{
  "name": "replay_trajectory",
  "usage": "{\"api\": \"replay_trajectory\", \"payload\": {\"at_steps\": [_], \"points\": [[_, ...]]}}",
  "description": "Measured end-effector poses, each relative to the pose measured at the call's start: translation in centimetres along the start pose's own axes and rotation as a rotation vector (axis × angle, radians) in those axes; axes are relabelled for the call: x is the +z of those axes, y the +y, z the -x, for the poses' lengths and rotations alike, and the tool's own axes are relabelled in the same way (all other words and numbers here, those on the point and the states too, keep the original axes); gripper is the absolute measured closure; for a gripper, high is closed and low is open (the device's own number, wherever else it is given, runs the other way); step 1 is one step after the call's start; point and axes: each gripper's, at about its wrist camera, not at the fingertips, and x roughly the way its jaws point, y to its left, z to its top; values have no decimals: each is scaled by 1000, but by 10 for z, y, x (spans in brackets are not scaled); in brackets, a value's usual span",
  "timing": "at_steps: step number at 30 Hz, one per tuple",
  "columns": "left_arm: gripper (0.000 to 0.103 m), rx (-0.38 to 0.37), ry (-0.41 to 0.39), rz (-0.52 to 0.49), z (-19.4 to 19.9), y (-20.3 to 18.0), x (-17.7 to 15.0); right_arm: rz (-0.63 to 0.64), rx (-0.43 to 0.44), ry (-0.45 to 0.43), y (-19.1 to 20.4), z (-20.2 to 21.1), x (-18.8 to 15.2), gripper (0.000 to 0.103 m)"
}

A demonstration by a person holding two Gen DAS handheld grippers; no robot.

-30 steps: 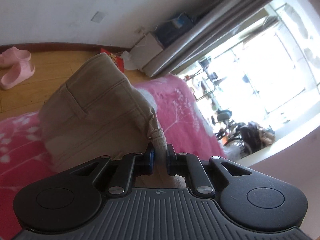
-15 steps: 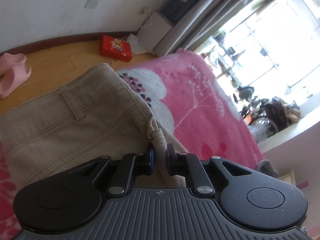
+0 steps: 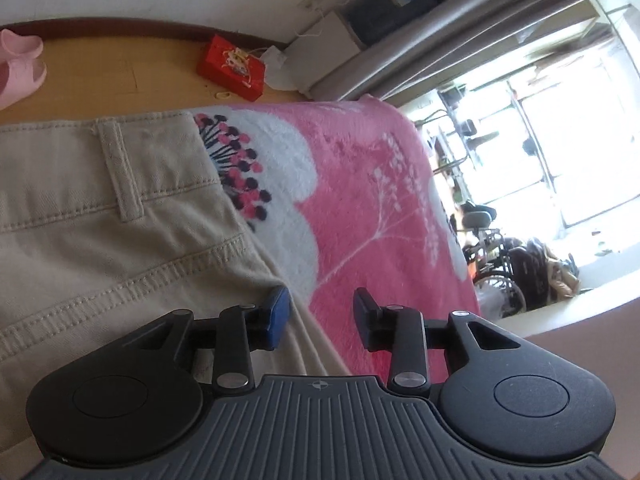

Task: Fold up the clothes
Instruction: 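Lay the trouser leg beside the dark clothes and open the right gripper, then withdraw the open right gripper from the trousers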

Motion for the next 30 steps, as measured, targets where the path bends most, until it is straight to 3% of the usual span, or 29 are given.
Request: {"api": "replay_trajectory", "payload": {"at_steps": [3,8,14,17,20,23,26,30], "points": [[64,-50,-27,-5,-3,-5,2,-59,14,13,-9,-5,6,83],[63,-87,6,-51,0,-19,4,-66,49,11,-8,4,1,54],[52,-161,46,-158,45,-29,3,29,2,37,5,36,-23,42],[47,-145,48,-211,79,-26,5,83,14,50,10,55,-39,42],[45,-101,19,-202,119,-8,12,166,23,77,20,70,-59,41],[42,-56,-23,-158,155,23,17,282,21,129,35,71,-84,41],[41,-2,-62,-91,179,61,14,492,28,197,64,61,-121,41],[41,38,-18,0,179,102,0,1010,40,312,117,31,-208,41]]}}
